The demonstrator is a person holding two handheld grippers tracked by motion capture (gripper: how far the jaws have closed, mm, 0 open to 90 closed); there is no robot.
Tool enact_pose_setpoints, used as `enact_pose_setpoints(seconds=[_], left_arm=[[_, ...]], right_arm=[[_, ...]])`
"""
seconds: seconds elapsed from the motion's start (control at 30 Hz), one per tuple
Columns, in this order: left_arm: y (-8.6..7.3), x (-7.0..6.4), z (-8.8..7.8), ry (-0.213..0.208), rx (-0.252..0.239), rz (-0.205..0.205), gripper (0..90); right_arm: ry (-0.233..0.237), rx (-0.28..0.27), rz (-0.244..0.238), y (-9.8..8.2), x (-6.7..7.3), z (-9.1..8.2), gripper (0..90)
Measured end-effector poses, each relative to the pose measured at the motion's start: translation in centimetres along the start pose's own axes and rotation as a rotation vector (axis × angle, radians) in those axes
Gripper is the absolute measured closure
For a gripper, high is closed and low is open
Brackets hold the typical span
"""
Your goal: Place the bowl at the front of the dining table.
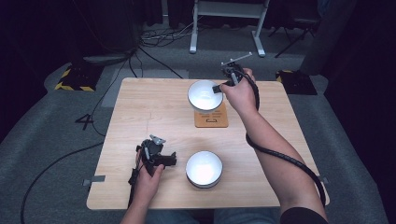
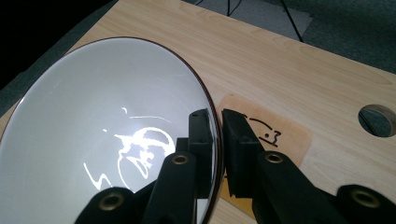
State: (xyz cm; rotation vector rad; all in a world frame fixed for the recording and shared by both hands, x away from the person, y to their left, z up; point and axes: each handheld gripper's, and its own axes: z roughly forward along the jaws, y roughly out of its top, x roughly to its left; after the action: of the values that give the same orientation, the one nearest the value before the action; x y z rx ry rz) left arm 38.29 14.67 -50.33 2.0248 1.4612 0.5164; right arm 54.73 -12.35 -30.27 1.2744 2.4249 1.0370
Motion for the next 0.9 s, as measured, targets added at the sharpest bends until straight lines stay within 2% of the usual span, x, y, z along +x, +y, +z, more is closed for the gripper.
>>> enact_pose_setpoints(seconds=[0.13,0.23,0.43,0.53,0.7,0.9], left_arm=[[0.0,0.0,0.0,0.001,0.001,0.001,0.0],[0.0,0.0,0.0,0.002,0.000,-0.004,0.0],[0.2,0.0,0.2,0.011,-0.002,-0.008,0.0],[0.3,0.0,0.2,0.002,-0.002,-0.013,0.0],[0.3,0.0,0.3,0.003,0.001,-0.016,0.0],[0.3,0.0,0.3,0.001,-0.001,-0.016,0.0]], right_arm=[[-0.041,0.002,0.043,0.7,-1.2,0.7,82.4],[-0.054,-0.006,0.085,1.1,-2.0,1.0,82.4],[-0.070,-0.017,0.153,1.4,-2.9,1.7,82.3],[-0.065,-0.028,0.192,1.2,-3.4,2.1,82.4],[-0.085,-0.049,0.232,1.2,-4.0,2.7,82.3],[-0.142,-0.037,0.261,1.3,-4.8,3.4,82.3]])
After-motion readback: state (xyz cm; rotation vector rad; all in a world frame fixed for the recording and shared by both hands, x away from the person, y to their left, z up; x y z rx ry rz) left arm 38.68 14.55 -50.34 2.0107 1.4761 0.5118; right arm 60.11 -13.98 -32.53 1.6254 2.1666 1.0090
